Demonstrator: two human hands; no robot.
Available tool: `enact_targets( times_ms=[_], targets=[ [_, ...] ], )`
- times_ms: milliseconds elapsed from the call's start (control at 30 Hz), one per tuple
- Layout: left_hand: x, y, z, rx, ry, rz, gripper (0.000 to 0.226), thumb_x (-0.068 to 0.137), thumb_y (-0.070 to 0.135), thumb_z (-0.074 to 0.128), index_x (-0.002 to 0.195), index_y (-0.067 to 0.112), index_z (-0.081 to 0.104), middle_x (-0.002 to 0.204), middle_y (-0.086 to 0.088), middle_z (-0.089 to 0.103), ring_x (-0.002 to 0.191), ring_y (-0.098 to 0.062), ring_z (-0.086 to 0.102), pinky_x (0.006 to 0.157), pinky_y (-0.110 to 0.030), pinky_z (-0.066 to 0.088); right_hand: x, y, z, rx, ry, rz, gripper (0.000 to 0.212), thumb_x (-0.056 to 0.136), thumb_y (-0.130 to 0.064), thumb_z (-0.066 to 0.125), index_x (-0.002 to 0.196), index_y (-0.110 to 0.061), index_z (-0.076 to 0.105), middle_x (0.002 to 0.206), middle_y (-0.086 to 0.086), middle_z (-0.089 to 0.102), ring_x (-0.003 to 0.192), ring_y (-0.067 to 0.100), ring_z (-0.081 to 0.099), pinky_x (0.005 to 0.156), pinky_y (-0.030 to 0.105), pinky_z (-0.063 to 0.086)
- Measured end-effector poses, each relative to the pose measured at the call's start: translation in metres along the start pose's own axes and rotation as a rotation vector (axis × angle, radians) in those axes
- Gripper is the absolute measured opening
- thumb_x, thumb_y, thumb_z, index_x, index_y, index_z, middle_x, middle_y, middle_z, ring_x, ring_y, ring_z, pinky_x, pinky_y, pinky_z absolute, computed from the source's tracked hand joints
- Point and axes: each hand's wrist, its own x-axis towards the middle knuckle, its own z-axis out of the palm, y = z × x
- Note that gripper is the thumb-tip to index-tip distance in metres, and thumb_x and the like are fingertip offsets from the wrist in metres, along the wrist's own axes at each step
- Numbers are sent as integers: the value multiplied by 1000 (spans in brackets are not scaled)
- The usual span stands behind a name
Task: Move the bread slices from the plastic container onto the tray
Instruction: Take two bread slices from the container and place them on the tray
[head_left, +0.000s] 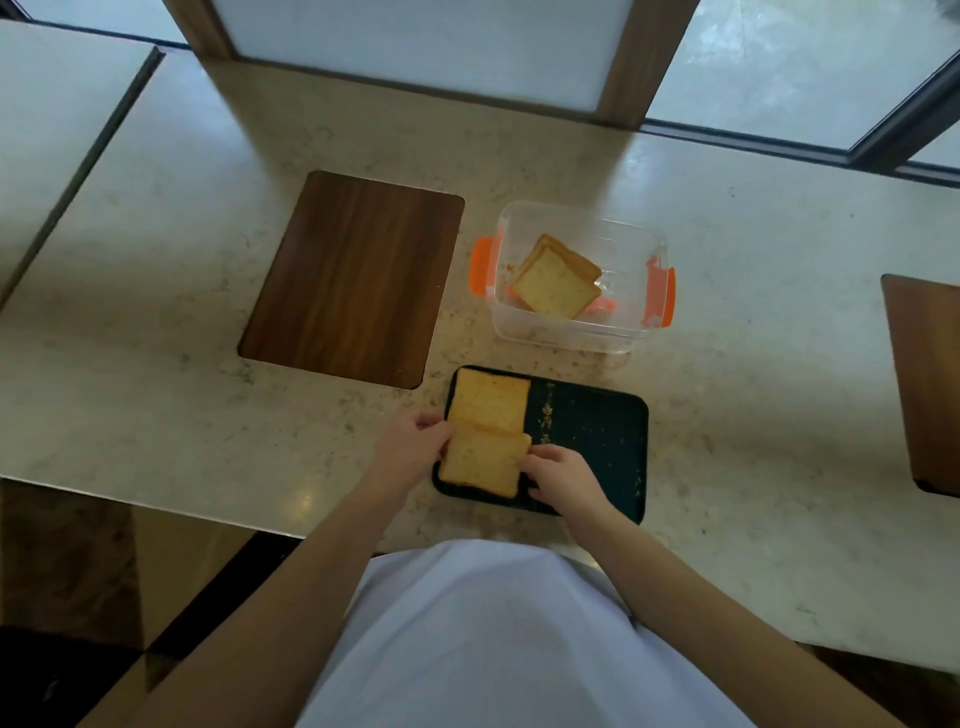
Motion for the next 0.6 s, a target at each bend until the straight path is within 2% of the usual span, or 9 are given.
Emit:
enact_targets(
  times_ms=[100, 233, 333, 400, 500, 567, 600],
  targets=[
    [0, 0, -3, 48, -34, 2, 13, 91, 27, 66, 103, 22, 69, 101, -1, 74, 94, -16, 69, 88, -39, 57, 2, 0, 0, -10, -12, 26, 50, 97, -19, 62, 144, -6, 50, 127, 10, 63, 107, 19, 64, 93, 35, 57],
    [-1, -3, -3, 115, -47, -1, 10, 90, 29, 65, 99, 26, 64, 101, 2, 70, 94, -16, 67, 92, -44, 56, 3, 2, 2, -47, -18, 44, 46, 95, -22, 63, 137, -9, 51, 111, 8, 65, 99, 18, 66, 90, 37, 60],
    [-3, -6, 0, 182, -52, -11, 26, 90, 32, 64, 113, 21, 60, 106, 3, 65, 98, -17, 64, 90, -41, 54, 3, 1, 3, -109, -16, 25, 40, 94, -24, 62, 131, -10, 54, 110, 6, 65, 99, 18, 66, 91, 39, 59],
    [-4, -7, 3, 255, -42, 6, 32, 90, 34, 63, 118, 20, 58, 108, 4, 62, 100, -17, 60, 82, -34, 49, 3, 1, 4, -140, -13, 13, 39, 94, -26, 62, 130, -11, 55, 108, 6, 66, 100, 19, 66, 94, 43, 58],
    [-6, -6, 7, 322, -31, 63, 12, 91, 33, 61, 101, 30, 55, 91, 12, 55, 89, -11, 55, 69, -28, 41, 4, 1, 5, -145, -27, 18, 42, 95, -26, 61, 134, -10, 54, 110, 5, 65, 101, 19, 65, 96, 43, 56],
    [-6, -6, 9, 369, -35, 94, 11, 93, 31, 59, 96, 31, 49, 82, 15, 49, 77, -6, 50, 62, -23, 39, 4, 2, 4, -156, -33, 14, 43, 95, -26, 61, 134, -9, 54, 110, 6, 66, 102, 20, 65, 97, 45, 56],
    [-6, -5, 10, 394, -41, 108, 13, 93, 29, 59, 87, 31, 47, 77, 15, 44, 71, -4, 46, 60, -21, 35, 5, 3, 4, -165, -34, 9, 42, 95, -26, 61, 133, -10, 55, 109, 6, 66, 102, 20, 65, 97, 46, 56]
  ],
)
